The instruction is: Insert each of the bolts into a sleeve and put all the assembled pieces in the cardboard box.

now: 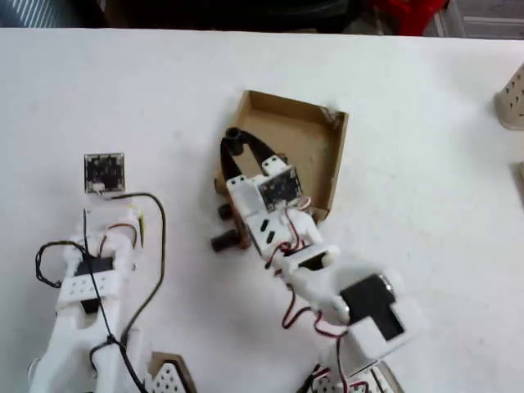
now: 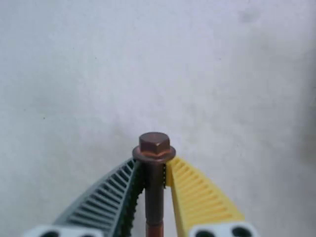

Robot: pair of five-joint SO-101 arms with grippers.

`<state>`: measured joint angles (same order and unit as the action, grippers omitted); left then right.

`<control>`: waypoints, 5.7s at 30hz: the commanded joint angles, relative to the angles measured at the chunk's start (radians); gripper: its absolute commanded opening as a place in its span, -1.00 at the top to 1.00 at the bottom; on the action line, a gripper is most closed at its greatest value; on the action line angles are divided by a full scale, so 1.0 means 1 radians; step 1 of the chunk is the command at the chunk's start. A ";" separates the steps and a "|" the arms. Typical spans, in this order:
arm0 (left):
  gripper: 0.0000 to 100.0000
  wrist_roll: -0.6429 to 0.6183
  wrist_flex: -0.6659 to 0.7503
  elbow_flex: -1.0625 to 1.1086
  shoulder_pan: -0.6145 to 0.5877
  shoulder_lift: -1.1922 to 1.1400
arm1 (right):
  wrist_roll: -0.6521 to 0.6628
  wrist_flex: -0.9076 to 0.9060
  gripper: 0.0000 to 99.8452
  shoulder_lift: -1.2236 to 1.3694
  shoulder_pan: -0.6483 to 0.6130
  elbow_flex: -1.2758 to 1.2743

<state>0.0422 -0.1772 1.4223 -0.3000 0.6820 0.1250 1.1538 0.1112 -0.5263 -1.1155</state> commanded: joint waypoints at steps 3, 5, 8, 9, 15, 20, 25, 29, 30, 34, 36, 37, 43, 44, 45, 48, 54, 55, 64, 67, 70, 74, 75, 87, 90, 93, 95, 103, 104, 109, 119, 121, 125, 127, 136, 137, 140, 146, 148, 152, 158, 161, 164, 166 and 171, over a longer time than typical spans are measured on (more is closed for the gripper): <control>0.86 -0.003 0.040 -0.009 -0.010 0.035 | -0.006 0.291 0.97 0.108 -0.051 -0.005; 0.86 -0.003 0.040 -0.009 -0.010 0.035 | -0.006 0.335 0.97 0.124 -0.065 -0.048; 0.86 -0.003 0.040 -0.009 -0.010 0.035 | -0.006 0.392 0.97 0.119 -0.074 -0.117; 0.86 -0.003 0.040 -0.009 -0.010 0.035 | -0.006 0.409 0.97 0.116 -0.074 -0.137; 0.86 -0.003 0.041 -0.009 -0.010 0.035 | -0.006 0.483 0.97 0.114 -0.073 -0.258; 0.86 -0.003 0.041 -0.009 -0.010 0.035 | -0.006 0.549 0.97 0.114 -0.076 -0.368; 0.86 -0.003 0.041 -0.009 -0.008 0.035 | -0.006 0.555 0.97 0.114 -0.076 -0.440; 0.86 -0.003 0.041 -0.009 -0.007 0.035 | -0.008 0.555 0.97 0.114 -0.076 -0.450; 0.86 -0.003 0.041 -0.009 -0.007 0.035 | -0.008 0.555 0.97 0.116 -0.076 -0.450; 0.86 -0.003 0.041 -0.009 -0.007 0.035 | -0.058 0.555 0.97 0.114 -0.110 -0.486; 0.86 -0.003 0.041 -0.009 -0.005 0.035 | -0.063 0.562 0.97 0.114 -0.131 -0.519; 0.86 -0.003 0.041 -0.009 -0.005 0.035 | -0.063 0.568 0.97 0.114 -0.136 -0.529; 0.86 -0.003 0.041 -0.009 -0.004 0.035 | -0.069 0.573 0.97 0.114 -0.105 -0.529; 0.86 -0.003 0.052 -0.009 -0.004 0.035 | -0.069 0.573 0.97 0.114 -0.108 -0.529; 0.86 -0.003 0.071 -0.008 -0.004 0.035 | -0.069 0.573 0.97 0.117 -0.111 -0.526; 0.86 -0.003 0.091 -0.006 0.036 0.033 | -0.069 0.573 0.97 0.122 -0.111 -0.522; 0.86 -0.009 0.153 -0.006 0.157 0.038 | -0.069 0.572 0.97 0.122 -0.111 -0.522; 0.86 -0.011 0.181 -0.006 0.165 0.038 | -0.069 0.572 0.97 0.122 -0.111 -0.522; 0.86 -0.011 0.457 -0.006 0.242 0.039 | -0.069 0.570 0.97 0.122 -0.111 -0.522; 0.86 -0.012 0.505 -0.006 0.259 0.039 | -0.069 0.570 0.97 0.124 -0.111 -0.522; 0.86 -0.018 0.555 0.000 0.283 0.041 | -0.069 0.568 0.97 0.124 -0.111 -0.520; 0.86 -0.140 0.747 0.068 0.329 0.042 | -0.069 0.568 0.97 0.124 -0.108 -0.514; 0.86 -0.160 0.810 0.091 0.344 0.042 | -0.069 0.568 0.97 0.124 -0.107 -0.514; 0.86 -0.190 0.996 0.155 0.400 0.042 | -0.069 0.567 0.97 0.125 -0.110 -0.514; 0.88 -0.192 0.996 0.140 0.418 0.042 | -0.069 0.556 0.97 0.125 -0.110 -0.512; 0.96 -0.192 1.002 0.124 0.441 0.042 | -0.069 0.521 0.97 0.125 -0.107 -0.489; 0.95 -0.192 0.997 0.121 0.464 0.053 | -0.069 0.513 0.97 0.125 -0.105 -0.477; 0.96 -0.269 0.873 0.181 0.533 0.262 | -0.069 0.513 0.97 0.125 -0.105 -0.476; 0.96 -0.288 0.824 0.181 0.541 0.302 | -0.069 0.513 0.97 0.125 -0.107 -0.476; 0.96 -0.308 0.626 0.183 0.593 0.506 | -0.069 0.513 0.97 0.125 -0.108 -0.476; 0.95 -0.304 0.347 0.184 0.708 0.680 | -0.069 0.513 0.97 0.125 -0.110 -0.480; 0.95 -0.304 0.345 0.184 0.710 0.680 | -0.069 0.513 0.97 0.125 -0.110 -0.480; 0.95 -0.307 0.348 0.186 0.710 0.680 | -0.069 0.513 0.97 0.125 -0.110 -0.480; 0.95 -0.308 0.361 0.201 0.710 0.682 | -0.069 0.513 0.97 0.125 -0.111 -0.482; 0.95 -0.310 0.436 0.245 0.742 0.680 | -0.071 0.513 0.97 0.125 -0.111 -0.482; 0.96 -0.310 0.437 0.242 0.742 0.680 | -0.071 0.513 0.97 0.125 -0.111 -0.482; 0.96 -0.310 0.439 0.224 0.734 0.680 | -0.071 0.513 0.97 0.125 -0.111 -0.482; 0.96 -0.308 0.437 0.215 0.737 0.679 | -0.071 0.513 0.97 0.125 -0.111 -0.482; 0.96 -0.308 0.445 0.212 0.734 0.679 | -0.071 0.513 0.97 0.125 -0.111 -0.482; 0.96 -0.310 0.460 0.169 0.720 0.679 | -0.071 0.513 0.97 0.125 -0.111 -0.482; 0.96 -0.310 0.459 0.149 0.719 0.677 | -0.071 0.513 0.97 0.125 -0.111 -0.482; 0.96 -0.310 0.459 0.150 0.719 0.677 | -0.071 0.513 0.97 0.125 -0.111 -0.482; 0.96 -0.310 0.463 0.150 0.717 0.677 | -0.071 0.513 0.97 0.125 -0.111 -0.482; 0.96 -0.310 0.463 0.150 0.717 0.677 | -0.071 0.513 0.97 0.125 -0.111 -0.482; 0.96 -0.310 0.465 0.146 0.717 0.677 | -0.071 0.513 0.97 0.125 -0.111 -0.482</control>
<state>-0.2601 0.2478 1.6464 0.4258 1.3433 0.0621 1.6694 0.2386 -0.6414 -1.6126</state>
